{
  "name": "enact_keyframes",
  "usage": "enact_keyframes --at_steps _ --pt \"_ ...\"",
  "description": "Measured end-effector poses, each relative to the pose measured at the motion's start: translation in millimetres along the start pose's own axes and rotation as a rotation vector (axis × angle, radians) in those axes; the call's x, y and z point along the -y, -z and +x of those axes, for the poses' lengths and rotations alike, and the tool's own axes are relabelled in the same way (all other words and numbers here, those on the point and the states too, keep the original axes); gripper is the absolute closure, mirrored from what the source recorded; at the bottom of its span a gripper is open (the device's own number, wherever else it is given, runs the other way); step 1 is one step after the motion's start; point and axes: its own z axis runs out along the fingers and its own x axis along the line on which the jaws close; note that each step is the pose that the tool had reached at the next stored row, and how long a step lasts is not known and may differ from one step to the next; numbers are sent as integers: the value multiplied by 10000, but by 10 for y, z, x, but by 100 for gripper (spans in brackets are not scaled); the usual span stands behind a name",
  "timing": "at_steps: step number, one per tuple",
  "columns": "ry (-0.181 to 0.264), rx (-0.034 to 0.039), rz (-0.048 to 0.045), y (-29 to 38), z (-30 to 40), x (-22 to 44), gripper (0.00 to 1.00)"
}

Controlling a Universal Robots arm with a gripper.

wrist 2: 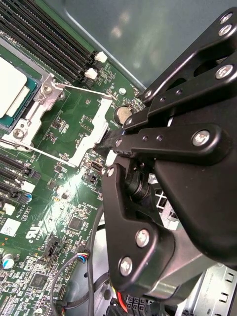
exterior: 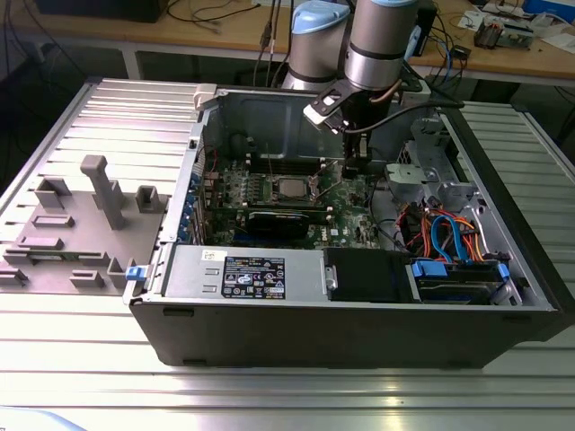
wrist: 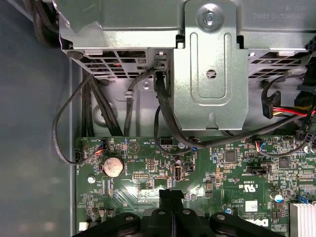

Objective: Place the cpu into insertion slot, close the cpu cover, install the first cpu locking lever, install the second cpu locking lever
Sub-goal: 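Close the cpu cover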

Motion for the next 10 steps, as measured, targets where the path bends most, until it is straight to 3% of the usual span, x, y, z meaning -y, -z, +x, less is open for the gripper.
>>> enact_keyframes --at_steps 10 --pt "0 0 1 1 0 41 89"
